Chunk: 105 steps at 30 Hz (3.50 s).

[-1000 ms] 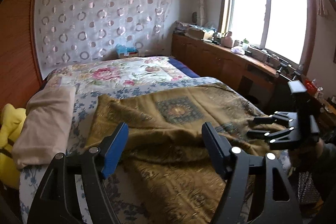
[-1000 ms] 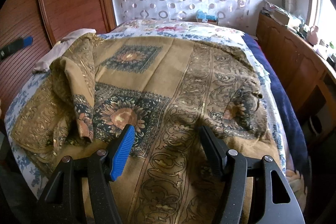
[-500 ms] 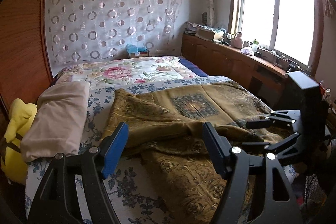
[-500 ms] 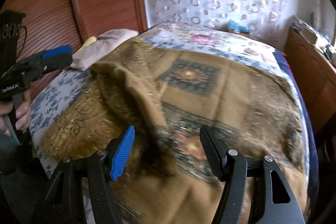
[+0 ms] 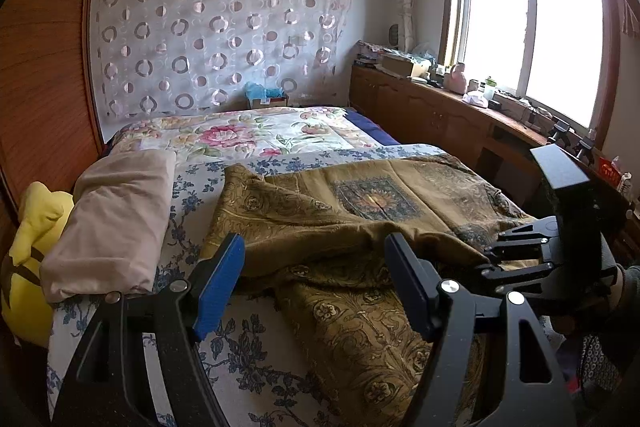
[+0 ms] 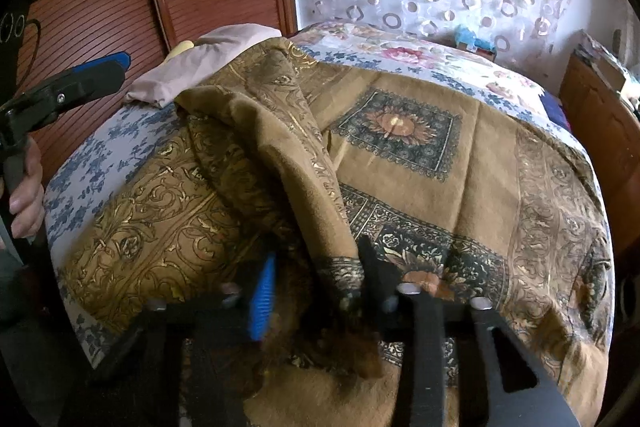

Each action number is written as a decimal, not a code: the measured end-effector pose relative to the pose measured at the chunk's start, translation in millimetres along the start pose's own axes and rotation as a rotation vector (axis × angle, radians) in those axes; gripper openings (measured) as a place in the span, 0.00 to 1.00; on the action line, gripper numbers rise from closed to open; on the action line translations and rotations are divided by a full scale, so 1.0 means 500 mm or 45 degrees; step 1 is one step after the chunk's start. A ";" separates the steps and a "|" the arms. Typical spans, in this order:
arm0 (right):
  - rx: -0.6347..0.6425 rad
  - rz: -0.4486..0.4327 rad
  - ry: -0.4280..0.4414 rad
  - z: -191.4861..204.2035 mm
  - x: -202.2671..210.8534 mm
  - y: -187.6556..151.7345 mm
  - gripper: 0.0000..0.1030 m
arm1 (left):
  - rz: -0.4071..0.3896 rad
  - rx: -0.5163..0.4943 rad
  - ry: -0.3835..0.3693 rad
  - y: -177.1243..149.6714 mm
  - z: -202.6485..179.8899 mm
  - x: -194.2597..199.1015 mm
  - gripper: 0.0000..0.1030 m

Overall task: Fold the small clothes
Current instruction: 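Fold the held edge over the bundle with the right gripper and open it, then grasp the bundle's edge again with the right gripper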

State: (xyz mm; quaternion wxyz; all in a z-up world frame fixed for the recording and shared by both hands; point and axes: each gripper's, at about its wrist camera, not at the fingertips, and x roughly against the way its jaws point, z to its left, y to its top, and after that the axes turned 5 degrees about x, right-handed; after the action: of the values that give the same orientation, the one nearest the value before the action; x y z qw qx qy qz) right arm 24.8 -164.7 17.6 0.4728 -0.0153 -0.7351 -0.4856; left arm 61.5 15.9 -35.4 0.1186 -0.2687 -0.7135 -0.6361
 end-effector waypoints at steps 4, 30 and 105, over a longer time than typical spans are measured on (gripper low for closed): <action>0.043 -0.055 0.023 0.009 0.020 0.000 0.07 | -0.006 0.003 0.004 0.000 0.001 0.002 0.71; -0.291 -0.224 -0.285 -0.140 0.249 -0.165 0.06 | -0.001 -0.050 -0.091 0.004 -0.059 -0.006 0.71; 0.165 0.085 -0.061 -0.020 -0.006 0.027 0.56 | 0.111 -0.079 -0.119 -0.048 -0.112 -0.045 0.71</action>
State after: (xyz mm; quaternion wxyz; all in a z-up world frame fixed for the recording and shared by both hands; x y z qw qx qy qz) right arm 39.7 -163.6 26.0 0.4709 -0.0208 -0.7752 -0.4207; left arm 57.6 -44.7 -58.2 0.1043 -0.3325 -0.6857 -0.6391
